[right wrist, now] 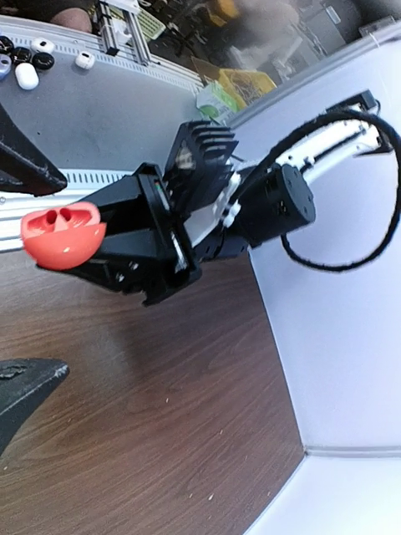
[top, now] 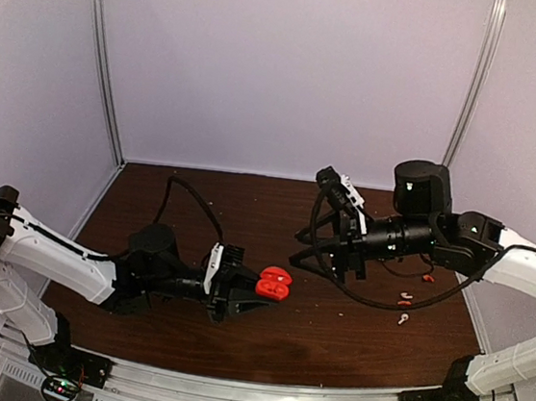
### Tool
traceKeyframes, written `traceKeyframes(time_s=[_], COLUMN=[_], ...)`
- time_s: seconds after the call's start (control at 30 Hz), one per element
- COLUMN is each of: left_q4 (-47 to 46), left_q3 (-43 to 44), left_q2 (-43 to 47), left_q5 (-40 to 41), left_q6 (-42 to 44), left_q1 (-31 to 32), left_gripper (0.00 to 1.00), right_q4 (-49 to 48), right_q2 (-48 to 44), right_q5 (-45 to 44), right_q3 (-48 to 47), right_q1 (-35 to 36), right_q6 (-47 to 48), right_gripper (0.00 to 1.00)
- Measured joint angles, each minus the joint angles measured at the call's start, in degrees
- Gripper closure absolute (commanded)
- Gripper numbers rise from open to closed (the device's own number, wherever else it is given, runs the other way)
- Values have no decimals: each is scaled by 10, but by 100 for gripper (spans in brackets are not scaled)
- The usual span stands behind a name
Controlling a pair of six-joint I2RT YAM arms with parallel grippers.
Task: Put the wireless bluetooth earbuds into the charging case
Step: Open the charging case, then pick up the left earbud from the corner of the board.
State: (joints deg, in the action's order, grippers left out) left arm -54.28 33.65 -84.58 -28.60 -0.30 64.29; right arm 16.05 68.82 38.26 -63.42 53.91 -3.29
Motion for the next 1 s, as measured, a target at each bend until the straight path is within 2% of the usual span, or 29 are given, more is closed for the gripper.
traceKeyframes(time_s=[0.27,0.33,0.47,0.63,0.73,0.83,1.0], left_q4=[-17,-17,-23,-61,-73,-87,-108], left_q3=[-20,-21,-22,-30,-33,-33,-38], left_q2=[0,0,-1,-19,-30,-38,-48], left_q5=[-11,-11,-11,-19,-26,-33,-50], left_q6=[0,0,0,-13,-19,-26,-35], left_q1=[-19,-20,-21,-30,-37,-43,-54], left_gripper=[100,100,100,100,100,100,100], right_q4=[22,59,138,210,216,226,247], right_q2=[-79,-82,-82,-79,-51,15,116], right_q5=[-81,-112,-174,-243,-242,-264,-305], right_q3=[94,108,132,142,136,97,0], right_q1=[-123,-163,-249,-338,-405,-476,-485], right_q6=[-74,-93,-125,-136,-125,-101,-56], right_gripper=[36,36,29,31,32,33,33])
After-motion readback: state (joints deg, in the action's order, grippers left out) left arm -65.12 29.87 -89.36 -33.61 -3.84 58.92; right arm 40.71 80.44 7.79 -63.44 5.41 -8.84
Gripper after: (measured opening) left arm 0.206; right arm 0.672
